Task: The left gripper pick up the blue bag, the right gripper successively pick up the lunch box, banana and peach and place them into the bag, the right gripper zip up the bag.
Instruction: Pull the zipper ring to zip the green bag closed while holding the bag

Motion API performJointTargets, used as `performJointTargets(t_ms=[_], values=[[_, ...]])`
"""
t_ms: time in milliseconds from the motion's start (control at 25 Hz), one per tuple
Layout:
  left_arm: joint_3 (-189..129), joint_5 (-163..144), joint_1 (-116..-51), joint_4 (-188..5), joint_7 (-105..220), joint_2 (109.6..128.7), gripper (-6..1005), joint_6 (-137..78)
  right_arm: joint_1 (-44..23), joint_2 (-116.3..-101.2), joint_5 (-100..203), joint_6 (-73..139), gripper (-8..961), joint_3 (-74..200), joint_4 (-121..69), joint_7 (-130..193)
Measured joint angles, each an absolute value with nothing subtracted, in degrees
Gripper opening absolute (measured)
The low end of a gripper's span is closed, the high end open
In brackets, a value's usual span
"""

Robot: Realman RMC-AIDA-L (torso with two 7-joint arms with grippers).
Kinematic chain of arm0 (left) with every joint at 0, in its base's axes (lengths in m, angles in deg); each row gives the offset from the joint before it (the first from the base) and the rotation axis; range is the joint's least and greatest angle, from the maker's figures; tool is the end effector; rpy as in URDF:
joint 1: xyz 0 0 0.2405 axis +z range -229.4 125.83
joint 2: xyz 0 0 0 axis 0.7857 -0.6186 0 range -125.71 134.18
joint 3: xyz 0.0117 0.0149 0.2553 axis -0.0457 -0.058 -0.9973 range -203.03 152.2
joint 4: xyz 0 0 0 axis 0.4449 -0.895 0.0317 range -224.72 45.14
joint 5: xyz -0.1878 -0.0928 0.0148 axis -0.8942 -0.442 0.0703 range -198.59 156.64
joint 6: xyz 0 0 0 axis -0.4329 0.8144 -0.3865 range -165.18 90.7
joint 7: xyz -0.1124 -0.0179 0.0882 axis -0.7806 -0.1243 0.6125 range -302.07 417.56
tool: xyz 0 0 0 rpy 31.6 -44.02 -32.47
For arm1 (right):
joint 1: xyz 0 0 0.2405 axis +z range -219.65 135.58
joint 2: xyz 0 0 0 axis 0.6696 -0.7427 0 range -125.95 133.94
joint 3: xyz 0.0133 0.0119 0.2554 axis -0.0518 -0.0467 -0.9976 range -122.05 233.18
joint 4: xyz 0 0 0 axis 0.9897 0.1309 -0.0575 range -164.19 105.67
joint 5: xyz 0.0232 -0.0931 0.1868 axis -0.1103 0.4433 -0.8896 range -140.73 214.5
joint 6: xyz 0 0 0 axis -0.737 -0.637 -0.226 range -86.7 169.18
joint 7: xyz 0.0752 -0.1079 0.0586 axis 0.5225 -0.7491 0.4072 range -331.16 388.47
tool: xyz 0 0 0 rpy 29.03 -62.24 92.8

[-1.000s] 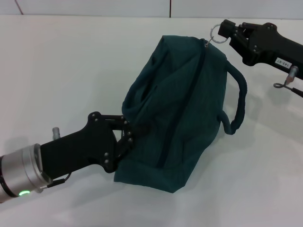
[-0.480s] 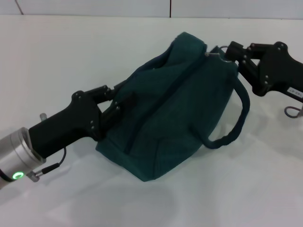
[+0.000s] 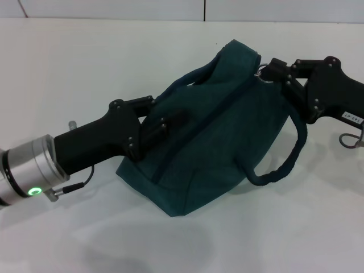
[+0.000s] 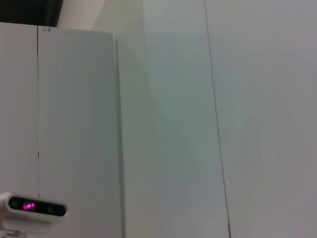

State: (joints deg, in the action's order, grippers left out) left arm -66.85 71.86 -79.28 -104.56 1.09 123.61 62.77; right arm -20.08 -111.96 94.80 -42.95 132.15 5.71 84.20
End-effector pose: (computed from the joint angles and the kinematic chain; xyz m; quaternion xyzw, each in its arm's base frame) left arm -0.2485 0.2792 -0.0289 -0.8632 -0.1735 -0.4572 0.1253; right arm 0.2207 0.3196 0.0007 -0.8742 0.0714 0.4302 0.2136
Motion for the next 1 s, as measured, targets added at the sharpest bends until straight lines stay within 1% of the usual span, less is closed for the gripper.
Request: performJointTargets(t_ms=[120, 320, 760, 1000], values=[[-66.9, 72.8, -79.4, -106.5, 0.3, 123.84, 288, 62.7, -19.9, -111.94, 94.7, -42.9, 27, 132.2, 5.4, 84.2], [-66.8, 72.7, -79.5, -106.6, 0.4, 123.74, 114, 62.9, -19.9, -111.85, 94.6, -42.5, 27, 131.8, 5.0, 84.0], [-66.8, 73.0, -79.0, -106.7, 2.5, 123.68, 56, 63.3, -19.3, -111.82, 92.6, -35.2, 28, 131.6, 5.1, 84.2], [-66.8, 74.0, -78.8, -106.7, 3.4, 123.54, 55, 64.2, -18.6, -111.84, 91.0, -31.5, 28, 131.6, 4.9, 84.3]])
